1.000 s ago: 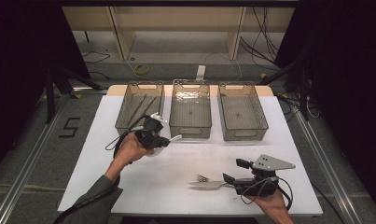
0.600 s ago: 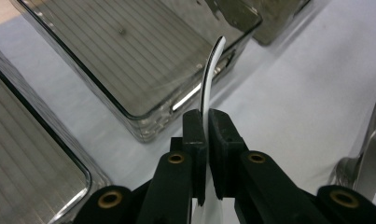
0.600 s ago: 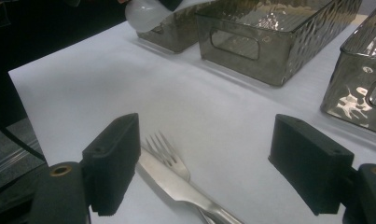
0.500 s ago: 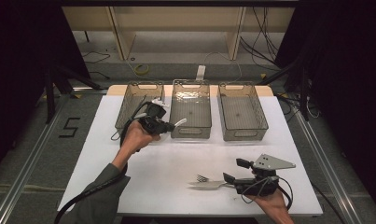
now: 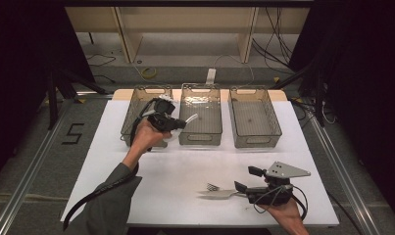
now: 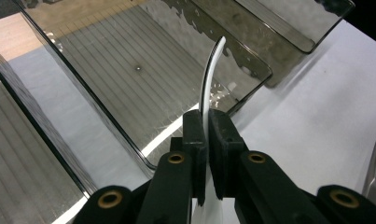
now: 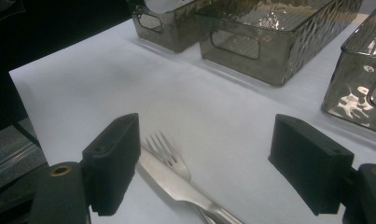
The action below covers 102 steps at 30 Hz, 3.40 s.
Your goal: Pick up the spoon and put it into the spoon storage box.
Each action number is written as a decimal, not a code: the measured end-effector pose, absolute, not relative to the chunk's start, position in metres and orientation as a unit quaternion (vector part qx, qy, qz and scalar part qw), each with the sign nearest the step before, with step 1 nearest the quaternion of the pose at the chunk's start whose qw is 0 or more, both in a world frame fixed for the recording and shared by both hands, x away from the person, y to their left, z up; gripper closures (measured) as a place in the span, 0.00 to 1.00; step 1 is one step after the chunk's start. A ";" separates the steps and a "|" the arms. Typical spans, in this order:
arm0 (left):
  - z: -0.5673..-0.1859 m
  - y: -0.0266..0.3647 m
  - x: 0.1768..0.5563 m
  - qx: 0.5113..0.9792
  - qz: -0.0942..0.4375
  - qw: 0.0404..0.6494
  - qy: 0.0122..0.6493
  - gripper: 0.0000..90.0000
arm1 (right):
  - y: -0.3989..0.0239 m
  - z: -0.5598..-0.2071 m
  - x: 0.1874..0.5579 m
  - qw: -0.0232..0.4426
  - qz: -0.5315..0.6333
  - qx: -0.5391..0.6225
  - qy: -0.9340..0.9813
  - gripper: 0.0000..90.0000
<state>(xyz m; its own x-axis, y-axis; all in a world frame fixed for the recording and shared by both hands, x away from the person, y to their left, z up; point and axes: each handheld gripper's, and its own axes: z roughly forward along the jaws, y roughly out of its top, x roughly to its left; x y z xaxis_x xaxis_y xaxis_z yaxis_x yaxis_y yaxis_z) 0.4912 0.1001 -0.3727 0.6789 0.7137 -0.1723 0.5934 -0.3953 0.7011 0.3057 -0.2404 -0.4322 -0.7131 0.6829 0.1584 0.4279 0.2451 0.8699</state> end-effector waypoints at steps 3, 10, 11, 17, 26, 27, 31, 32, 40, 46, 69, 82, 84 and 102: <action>-0.371 0.100 0.495 0.827 0.082 0.388 0.398 0.95 | -0.241 -0.432 0.306 0.127 0.499 0.355 0.780 0.28; -0.369 0.097 0.505 0.822 0.085 0.391 0.405 0.95 | -0.241 -0.433 0.306 0.125 0.500 0.356 0.780 0.28; -0.369 0.096 0.506 0.823 0.086 0.389 0.405 0.95 | -0.241 -0.433 0.306 0.125 0.500 0.356 0.780 0.28; -0.364 0.086 0.513 0.817 0.087 0.400 0.407 0.95 | -0.240 -0.433 0.306 0.127 0.500 0.354 0.780 0.28; -0.359 0.081 0.523 0.813 0.094 0.400 0.413 0.95 | -0.241 -0.432 0.306 0.124 0.502 0.355 0.779 0.28; -0.358 0.081 0.524 0.813 0.093 0.398 0.414 0.95 | -0.240 -0.433 0.306 0.125 0.501 0.354 0.780 0.28; -0.359 0.079 0.529 0.810 0.095 0.399 0.418 0.95 | -0.240 -0.433 0.306 0.125 0.502 0.354 0.779 0.28; -0.359 0.078 0.531 0.808 0.096 0.401 0.420 0.95 | -0.240 -0.433 0.306 0.125 0.502 0.354 0.779 0.28; -0.360 0.068 0.544 0.807 0.102 0.399 0.422 0.95 | -0.240 -0.433 0.306 0.123 0.500 0.354 0.781 0.28; -0.360 0.064 0.549 0.799 0.099 0.409 0.429 0.95 | -0.240 -0.433 0.306 0.123 0.501 0.353 0.781 0.28; -0.375 0.052 0.559 0.793 0.093 0.412 0.440 0.94 | -0.239 -0.433 0.306 0.122 0.502 0.353 0.780 0.28; -0.386 0.051 0.559 0.792 0.086 0.408 0.446 0.94 | -0.239 -0.433 0.306 0.121 0.501 0.353 0.780 0.28; -0.388 0.051 0.559 0.794 0.086 0.405 0.444 0.94 | -0.239 -0.433 0.306 0.121 0.501 0.352 0.781 0.28; -0.400 0.044 0.560 0.801 0.078 0.390 0.447 0.94 | -0.239 -0.433 0.306 0.121 0.502 0.352 0.781 0.28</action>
<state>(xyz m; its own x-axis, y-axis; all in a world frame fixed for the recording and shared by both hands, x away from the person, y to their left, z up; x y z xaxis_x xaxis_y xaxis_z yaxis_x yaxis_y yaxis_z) 0.5598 0.0444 -0.4001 0.5889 0.7768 -0.2231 0.6544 -0.2964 0.6956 0.3059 -0.2389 -0.4331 -0.7234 0.6708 0.1636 0.4268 0.2482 0.8696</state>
